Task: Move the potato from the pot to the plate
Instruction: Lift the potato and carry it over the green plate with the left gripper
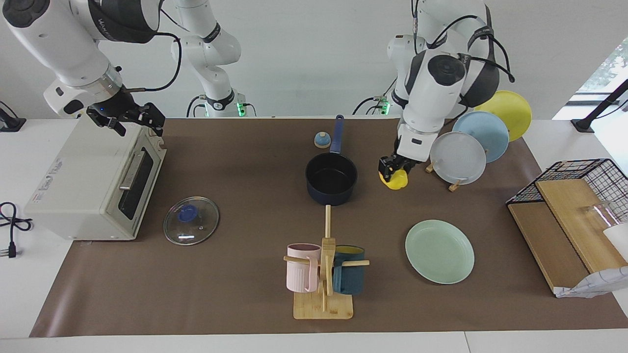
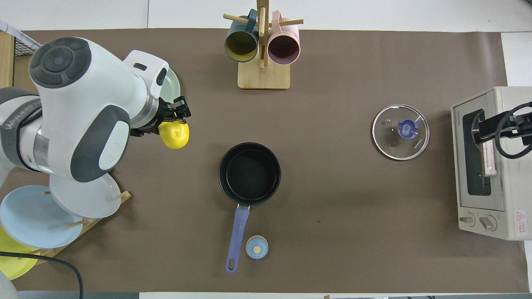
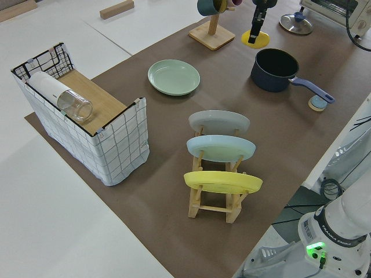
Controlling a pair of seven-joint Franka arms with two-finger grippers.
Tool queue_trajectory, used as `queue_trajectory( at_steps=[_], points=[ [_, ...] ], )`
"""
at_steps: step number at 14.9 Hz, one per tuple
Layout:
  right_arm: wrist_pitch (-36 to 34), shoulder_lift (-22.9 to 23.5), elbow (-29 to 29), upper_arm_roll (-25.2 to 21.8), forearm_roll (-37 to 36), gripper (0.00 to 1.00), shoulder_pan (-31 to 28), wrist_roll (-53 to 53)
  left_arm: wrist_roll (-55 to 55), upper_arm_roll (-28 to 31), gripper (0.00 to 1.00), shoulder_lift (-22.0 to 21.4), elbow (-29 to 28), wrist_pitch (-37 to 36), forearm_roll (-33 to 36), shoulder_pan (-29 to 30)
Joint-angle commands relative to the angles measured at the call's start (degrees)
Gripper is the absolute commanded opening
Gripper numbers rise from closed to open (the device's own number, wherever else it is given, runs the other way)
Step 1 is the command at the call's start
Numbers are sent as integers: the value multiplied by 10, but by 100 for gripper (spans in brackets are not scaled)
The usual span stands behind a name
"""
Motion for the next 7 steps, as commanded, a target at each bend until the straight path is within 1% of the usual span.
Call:
queue_trajectory(
  at_steps=[1,2,4,5,7],
  points=[
    [16,-11,-13,21,-6,100,-14,-3,89,-6,0,59,72,-18,-4,43],
    [17,-11,-14,24,-6,100,-19,-2,118,-6,0,79,89,-17,-2,60],
    [17,-10,-14,46,-12,100,-32,-3,182,-6,0,116,119,-6,-1,82],
    [17,-9,-13,49,-13,100,-32,-4,207,-6,0,139,140,7,-1,96],
    [16,-9,-14,49,-14,100,-31,-3,250,-5,0,174,154,40,2,111]
  ],
)
